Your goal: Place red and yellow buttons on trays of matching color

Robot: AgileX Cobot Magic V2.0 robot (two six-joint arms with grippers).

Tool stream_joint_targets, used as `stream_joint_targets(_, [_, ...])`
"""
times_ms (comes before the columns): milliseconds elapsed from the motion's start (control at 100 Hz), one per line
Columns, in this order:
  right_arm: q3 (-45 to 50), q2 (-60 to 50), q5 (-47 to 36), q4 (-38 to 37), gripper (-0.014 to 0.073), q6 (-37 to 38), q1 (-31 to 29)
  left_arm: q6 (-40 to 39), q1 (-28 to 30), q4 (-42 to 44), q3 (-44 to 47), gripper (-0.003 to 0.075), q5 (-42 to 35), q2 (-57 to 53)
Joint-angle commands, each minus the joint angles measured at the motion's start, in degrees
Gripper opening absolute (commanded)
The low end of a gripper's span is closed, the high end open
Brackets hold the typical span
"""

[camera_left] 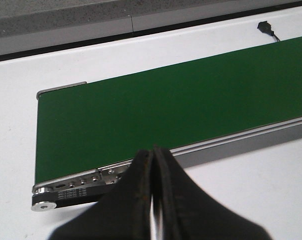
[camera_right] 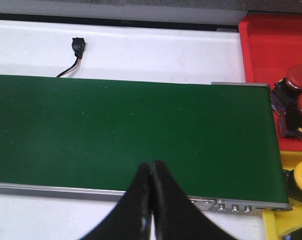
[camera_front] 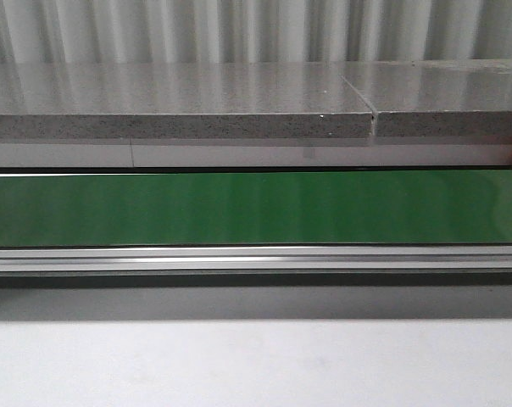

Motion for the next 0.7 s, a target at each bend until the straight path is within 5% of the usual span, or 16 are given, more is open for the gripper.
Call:
stream_joint_targets(0, [-0.70,-2.65,-4.98,-1.99,-0.0115,-0.25,-0.43,-0.48,-0.15,-0.53,-1.58,-0.0021,-3.99,0.21])
stream_joint_targets(690, [16.47,-17.12,-18.11,-2.13,-0.0115,0.42,-0.43,-0.48,-0.15,-0.53,-1.58,-0.0021,-3.99,0.21])
